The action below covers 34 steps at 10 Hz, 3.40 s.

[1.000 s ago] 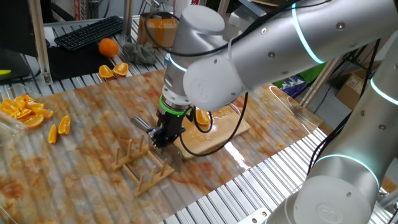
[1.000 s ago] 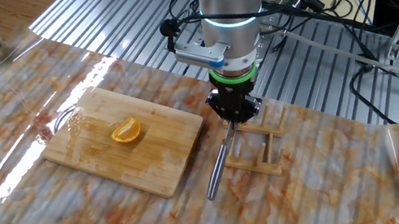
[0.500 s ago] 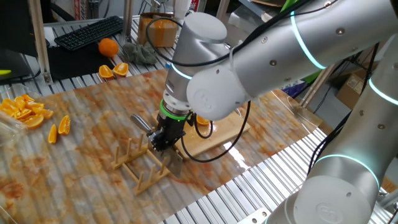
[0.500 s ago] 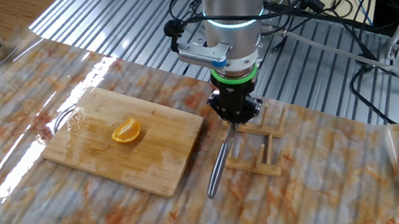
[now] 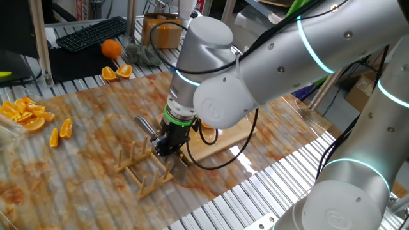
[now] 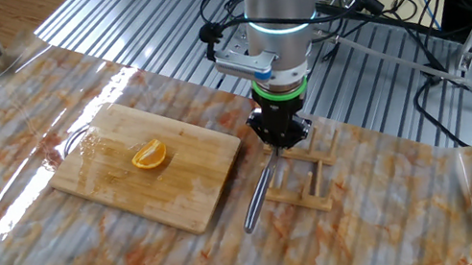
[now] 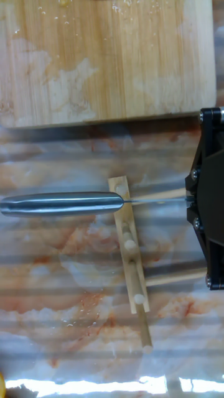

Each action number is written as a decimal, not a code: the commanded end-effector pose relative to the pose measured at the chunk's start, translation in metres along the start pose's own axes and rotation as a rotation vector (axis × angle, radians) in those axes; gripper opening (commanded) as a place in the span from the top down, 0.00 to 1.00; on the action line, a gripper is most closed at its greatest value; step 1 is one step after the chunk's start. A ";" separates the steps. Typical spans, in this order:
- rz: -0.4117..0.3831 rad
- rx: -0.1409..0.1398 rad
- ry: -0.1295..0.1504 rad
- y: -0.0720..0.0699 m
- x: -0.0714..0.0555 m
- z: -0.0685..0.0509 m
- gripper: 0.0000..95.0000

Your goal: Chop the orange

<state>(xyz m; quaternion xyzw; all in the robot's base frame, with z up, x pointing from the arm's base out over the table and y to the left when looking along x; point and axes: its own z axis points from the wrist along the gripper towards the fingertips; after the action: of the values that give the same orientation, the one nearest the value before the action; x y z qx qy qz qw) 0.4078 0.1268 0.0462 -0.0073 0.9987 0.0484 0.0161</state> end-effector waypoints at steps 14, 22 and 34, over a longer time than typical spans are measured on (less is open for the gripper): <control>0.041 0.038 0.005 0.000 -0.001 0.001 0.80; 0.049 0.059 0.004 0.009 -0.018 -0.002 0.80; 0.058 0.094 0.007 0.007 -0.042 -0.001 1.00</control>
<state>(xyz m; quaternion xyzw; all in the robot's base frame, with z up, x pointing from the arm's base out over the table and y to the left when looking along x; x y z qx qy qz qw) 0.4493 0.1346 0.0494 0.0219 0.9997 0.0017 0.0118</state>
